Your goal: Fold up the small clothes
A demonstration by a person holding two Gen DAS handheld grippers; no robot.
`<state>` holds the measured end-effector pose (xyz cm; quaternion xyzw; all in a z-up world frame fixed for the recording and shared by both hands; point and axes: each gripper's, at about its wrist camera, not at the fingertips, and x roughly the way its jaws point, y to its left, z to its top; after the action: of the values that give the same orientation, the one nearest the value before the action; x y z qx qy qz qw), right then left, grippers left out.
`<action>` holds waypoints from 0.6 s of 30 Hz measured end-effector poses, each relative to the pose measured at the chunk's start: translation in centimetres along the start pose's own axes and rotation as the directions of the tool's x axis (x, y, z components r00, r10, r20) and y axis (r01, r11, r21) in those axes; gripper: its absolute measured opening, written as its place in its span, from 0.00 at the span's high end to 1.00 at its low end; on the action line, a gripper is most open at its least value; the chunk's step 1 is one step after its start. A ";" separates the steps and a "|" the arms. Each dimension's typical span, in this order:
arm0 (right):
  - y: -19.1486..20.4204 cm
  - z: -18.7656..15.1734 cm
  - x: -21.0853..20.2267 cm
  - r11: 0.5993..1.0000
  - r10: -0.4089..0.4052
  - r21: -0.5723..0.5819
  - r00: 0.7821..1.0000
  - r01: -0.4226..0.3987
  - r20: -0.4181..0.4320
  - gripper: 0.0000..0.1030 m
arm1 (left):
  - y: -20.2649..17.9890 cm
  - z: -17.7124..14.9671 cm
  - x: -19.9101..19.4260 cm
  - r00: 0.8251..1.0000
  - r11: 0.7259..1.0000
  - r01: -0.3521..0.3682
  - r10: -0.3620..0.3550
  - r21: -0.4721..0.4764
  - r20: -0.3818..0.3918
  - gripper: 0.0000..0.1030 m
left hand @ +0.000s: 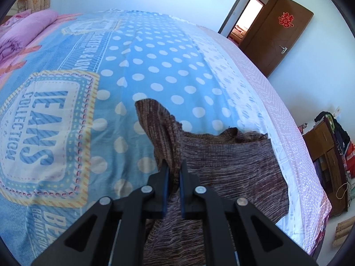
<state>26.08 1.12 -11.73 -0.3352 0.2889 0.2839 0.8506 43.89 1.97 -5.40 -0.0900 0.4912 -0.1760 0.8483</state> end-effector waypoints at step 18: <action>-5.1 -3.2 -5.1 0.992 -0.035 0.123 0.997 0.026 0.073 0.97 | 0.9 0.3 -0.9 0.997 0.991 0.075 -0.072 -0.109 0.032 0.92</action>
<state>25.15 -5.77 -8.14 -0.2758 0.2685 0.2652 0.8840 43.94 3.15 -4.81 -0.1569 0.4844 -0.1785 0.8420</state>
